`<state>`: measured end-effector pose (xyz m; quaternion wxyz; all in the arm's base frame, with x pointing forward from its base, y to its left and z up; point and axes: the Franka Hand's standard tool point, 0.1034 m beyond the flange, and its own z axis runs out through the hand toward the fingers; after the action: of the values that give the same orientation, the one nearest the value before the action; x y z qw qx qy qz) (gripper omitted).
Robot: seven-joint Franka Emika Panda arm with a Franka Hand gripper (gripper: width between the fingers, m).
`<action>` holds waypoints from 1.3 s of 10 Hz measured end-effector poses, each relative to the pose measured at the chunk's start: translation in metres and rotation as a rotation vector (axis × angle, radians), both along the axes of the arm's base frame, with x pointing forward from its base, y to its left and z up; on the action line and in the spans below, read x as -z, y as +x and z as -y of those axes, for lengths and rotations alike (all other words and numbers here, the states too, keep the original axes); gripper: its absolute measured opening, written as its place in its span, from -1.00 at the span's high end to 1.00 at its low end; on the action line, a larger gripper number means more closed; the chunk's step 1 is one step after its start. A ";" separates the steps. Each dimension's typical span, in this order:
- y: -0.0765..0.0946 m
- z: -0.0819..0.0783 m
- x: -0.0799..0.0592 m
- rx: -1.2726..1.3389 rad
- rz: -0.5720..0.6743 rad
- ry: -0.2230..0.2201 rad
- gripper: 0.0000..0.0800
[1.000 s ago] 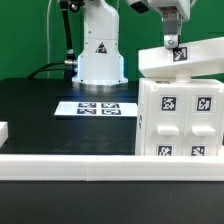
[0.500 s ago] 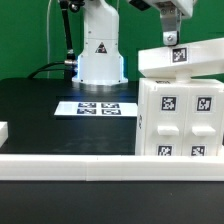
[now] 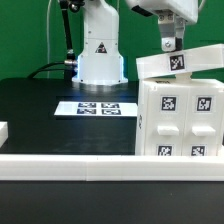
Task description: Assemble cabinet
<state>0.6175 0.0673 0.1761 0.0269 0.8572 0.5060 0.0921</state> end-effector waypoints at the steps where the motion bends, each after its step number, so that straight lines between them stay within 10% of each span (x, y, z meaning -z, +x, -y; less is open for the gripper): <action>1: 0.001 -0.002 0.001 0.011 -0.001 0.003 -0.02; 2: 0.000 -0.003 0.001 0.020 -0.002 0.005 -0.46; 5: -0.003 0.001 -0.002 0.053 -0.024 0.010 -0.95; 13: -0.003 -0.021 0.002 0.216 -0.008 0.056 -0.99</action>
Offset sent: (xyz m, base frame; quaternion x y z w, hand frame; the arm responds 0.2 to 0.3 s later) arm -0.0033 -0.0118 0.0090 0.0203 -0.0411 0.0144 0.9988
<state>0.6148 0.0881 0.1736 0.0108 0.9075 0.4081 0.0992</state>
